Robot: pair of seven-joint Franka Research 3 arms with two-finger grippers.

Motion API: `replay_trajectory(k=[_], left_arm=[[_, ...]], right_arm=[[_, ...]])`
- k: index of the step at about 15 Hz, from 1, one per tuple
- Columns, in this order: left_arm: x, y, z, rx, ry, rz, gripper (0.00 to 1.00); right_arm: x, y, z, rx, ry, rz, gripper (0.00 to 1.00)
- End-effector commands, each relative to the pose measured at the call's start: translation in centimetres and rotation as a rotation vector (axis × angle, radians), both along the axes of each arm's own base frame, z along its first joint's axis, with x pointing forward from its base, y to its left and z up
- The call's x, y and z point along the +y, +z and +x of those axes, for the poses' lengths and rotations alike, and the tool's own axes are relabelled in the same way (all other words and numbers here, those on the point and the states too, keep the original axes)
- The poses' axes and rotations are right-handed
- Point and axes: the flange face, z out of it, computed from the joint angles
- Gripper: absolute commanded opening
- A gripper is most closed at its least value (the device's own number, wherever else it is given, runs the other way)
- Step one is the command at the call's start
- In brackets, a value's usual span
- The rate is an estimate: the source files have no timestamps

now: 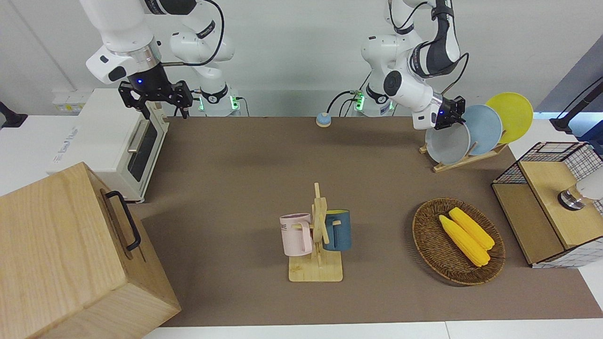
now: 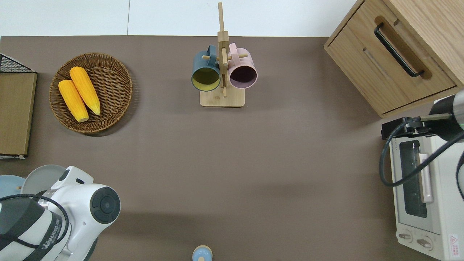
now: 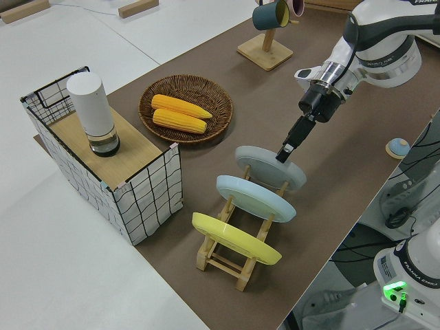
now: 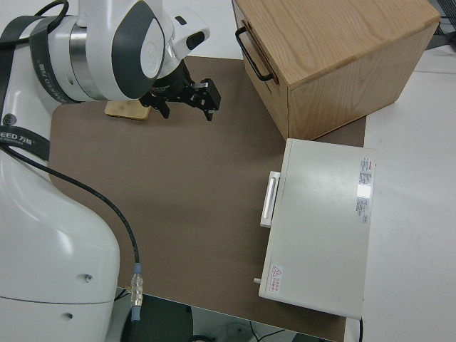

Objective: Pick gray plate from table and place it on lower plate rack with left arm

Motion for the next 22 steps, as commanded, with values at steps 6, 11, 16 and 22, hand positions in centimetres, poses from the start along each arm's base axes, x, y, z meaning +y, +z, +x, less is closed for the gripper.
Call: replay_trajectory(k=[6,11,16,22], left_arm=[[-0.5,0.0,0.1,-0.028,-0.024,0.013,1.0],[-1.9,2.9,1.6,-0.043,-0.04,-0.017,1.0],[-3.6,8.6,4.1,-0.033,0.026,-0.21,1.0],[-9.4,15.5,6.1,0.015,0.085,-0.406,1.0]], right_arm=[[0.1,0.3,0.0,-0.005,-0.002,0.003,0.983],[0.1,0.3,0.0,-0.005,-0.002,0.003,0.983],[0.1,0.3,0.0,-0.005,-0.002,0.003,0.983],[0.1,0.3,0.0,-0.005,-0.002,0.003,0.983]])
